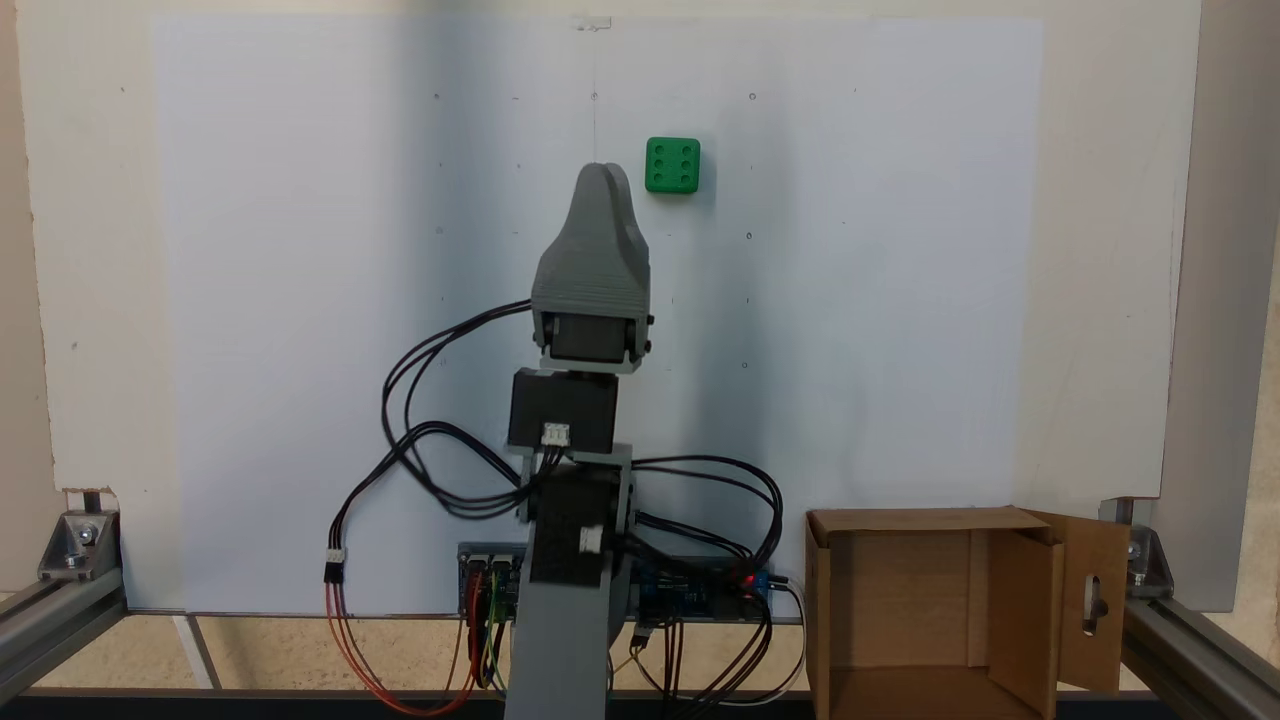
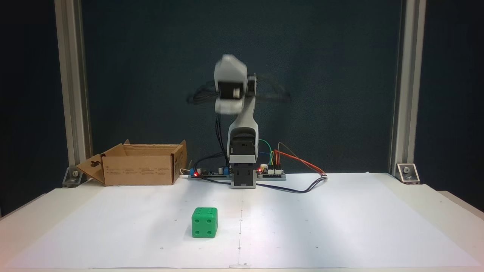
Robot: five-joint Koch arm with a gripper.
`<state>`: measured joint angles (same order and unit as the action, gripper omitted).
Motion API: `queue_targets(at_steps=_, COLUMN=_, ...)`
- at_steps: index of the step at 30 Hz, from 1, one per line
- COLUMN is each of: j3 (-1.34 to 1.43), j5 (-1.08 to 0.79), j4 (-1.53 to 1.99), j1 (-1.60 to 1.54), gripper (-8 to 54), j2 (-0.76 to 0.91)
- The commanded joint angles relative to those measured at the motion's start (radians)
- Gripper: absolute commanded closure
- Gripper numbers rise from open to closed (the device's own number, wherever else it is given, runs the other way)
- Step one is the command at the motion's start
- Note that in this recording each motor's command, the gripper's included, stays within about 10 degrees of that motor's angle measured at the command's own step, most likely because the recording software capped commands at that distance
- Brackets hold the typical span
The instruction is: Grasp a green dice and put it in the bin.
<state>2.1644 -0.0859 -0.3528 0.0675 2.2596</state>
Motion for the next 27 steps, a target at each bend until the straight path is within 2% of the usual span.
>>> queue_targets(at_steps=1, j3=-0.074, j5=0.008, j4=0.161, j1=-0.009, gripper=1.8, j2=0.106)
queue_targets(at_steps=6, j3=-0.091, j5=0.015, j4=0.5, j1=-0.057, gripper=1.8, j2=0.069)
queue_targets(at_steps=11, j3=-0.271, j5=0.032, j4=0.848, j1=-0.054, gripper=1.8, j2=-0.166)
queue_targets(at_steps=22, j3=-0.913, j5=0.041, j4=1.523, j1=0.031, gripper=1.7, j2=-0.647)
queue_targets(at_steps=27, j3=-1.127, j5=0.041, j4=1.687, j1=0.057, gripper=1.5, j2=-0.831)
